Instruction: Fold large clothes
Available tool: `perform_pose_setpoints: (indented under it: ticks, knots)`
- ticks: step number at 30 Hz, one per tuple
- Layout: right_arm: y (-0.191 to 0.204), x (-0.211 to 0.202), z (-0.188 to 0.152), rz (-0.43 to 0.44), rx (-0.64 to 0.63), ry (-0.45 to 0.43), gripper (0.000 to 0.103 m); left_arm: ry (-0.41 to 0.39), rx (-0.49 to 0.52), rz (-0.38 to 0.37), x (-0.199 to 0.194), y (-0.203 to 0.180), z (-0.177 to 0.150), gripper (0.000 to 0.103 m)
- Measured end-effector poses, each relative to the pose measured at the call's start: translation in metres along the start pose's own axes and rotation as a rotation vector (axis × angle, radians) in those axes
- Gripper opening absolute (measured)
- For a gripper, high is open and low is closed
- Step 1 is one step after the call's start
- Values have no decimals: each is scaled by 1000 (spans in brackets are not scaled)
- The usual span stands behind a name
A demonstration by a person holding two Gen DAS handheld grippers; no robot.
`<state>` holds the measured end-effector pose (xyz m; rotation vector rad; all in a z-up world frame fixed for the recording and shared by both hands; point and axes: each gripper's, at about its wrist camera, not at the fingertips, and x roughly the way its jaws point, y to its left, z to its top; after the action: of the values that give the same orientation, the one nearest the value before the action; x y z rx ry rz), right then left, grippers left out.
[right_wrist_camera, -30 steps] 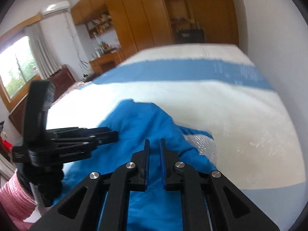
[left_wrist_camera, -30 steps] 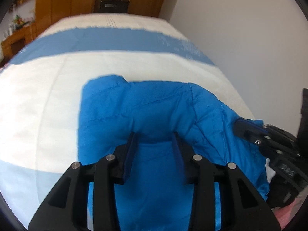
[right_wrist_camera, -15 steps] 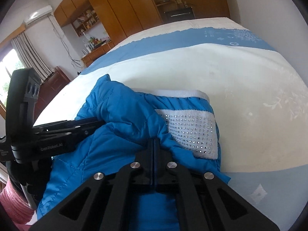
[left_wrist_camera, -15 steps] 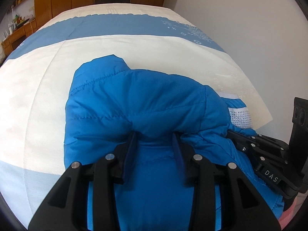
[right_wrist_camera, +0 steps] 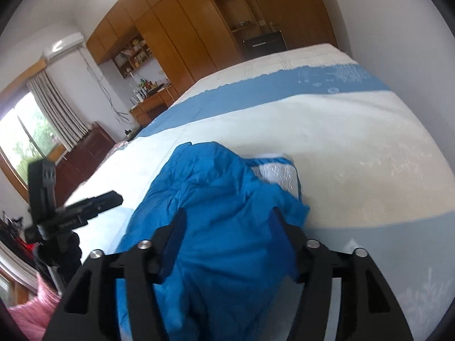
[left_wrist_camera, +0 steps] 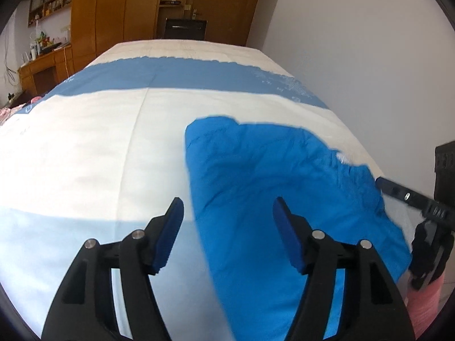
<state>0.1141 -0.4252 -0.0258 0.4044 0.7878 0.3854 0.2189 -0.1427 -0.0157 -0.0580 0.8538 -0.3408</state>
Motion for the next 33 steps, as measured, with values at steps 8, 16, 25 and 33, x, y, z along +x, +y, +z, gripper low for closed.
perform_pose_setpoints:
  ticks: [8, 16, 25, 33]
  knots:
    - [-22, -1, -20, 40, 110, 56, 78, 56, -17, -75, 8, 11, -22, 72]
    - [-46, 17, -36, 171, 228, 129, 83, 91, -36, -136, 19, 18, -29, 76]
    - [-67, 38, -46, 321, 316, 170, 91, 110, -14, -204, 32, 10, -33, 83]
    - [-61, 52, -47, 353, 278, 199, 95, 138, -59, -308, 47, 11, -37, 91]
